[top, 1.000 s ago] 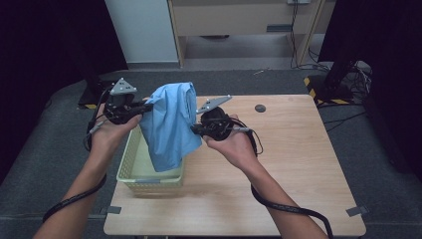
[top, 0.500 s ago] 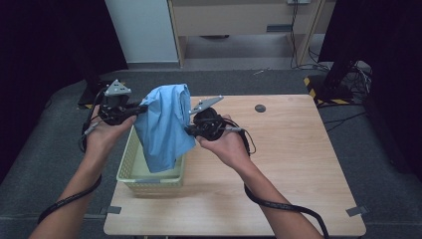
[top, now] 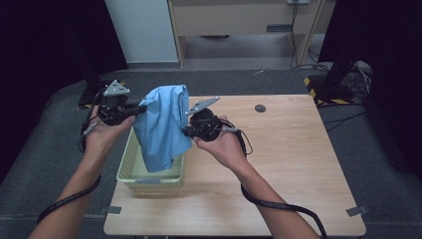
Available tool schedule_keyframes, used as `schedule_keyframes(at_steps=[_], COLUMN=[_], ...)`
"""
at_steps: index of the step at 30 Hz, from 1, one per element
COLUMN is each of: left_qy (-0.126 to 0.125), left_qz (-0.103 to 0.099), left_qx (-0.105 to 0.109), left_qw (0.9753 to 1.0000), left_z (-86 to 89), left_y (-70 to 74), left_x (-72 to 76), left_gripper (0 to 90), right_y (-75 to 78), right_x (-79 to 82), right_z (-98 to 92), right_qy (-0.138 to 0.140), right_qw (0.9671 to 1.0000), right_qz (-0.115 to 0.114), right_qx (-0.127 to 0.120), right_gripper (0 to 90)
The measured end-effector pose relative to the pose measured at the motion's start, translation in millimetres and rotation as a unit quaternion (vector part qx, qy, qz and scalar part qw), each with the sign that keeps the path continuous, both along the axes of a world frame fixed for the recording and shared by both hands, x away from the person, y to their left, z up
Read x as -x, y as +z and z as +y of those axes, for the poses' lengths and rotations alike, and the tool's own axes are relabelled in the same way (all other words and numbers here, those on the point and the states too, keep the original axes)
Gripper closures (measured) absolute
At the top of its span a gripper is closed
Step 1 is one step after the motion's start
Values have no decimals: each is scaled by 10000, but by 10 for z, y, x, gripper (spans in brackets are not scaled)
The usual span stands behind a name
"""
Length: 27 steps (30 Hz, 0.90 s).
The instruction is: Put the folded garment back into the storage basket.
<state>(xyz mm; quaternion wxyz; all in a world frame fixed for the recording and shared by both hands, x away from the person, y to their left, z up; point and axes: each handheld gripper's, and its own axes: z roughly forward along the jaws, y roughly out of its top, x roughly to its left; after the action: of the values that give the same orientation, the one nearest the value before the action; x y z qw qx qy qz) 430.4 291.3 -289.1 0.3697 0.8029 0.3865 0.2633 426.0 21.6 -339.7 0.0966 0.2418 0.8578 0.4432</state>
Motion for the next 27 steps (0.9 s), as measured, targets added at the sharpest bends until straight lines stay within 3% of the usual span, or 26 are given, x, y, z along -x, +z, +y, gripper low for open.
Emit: schedule_keyframes(at_steps=[12, 27], left_qy=[83, 264], left_qz=[72, 386], left_qx=[-61, -41], left_qw=[9999, 9989], left_z=[97, 247], left_y=[-26, -430], left_x=[-12, -134], left_gripper=[805, 802], right_y=[-64, -400], right_x=[-9, -59], right_z=[120, 249], right_qy=[67, 23], right_qw=[10000, 9995], right_qz=[61, 291], right_qx=[-7, 83], right_gripper=[884, 883])
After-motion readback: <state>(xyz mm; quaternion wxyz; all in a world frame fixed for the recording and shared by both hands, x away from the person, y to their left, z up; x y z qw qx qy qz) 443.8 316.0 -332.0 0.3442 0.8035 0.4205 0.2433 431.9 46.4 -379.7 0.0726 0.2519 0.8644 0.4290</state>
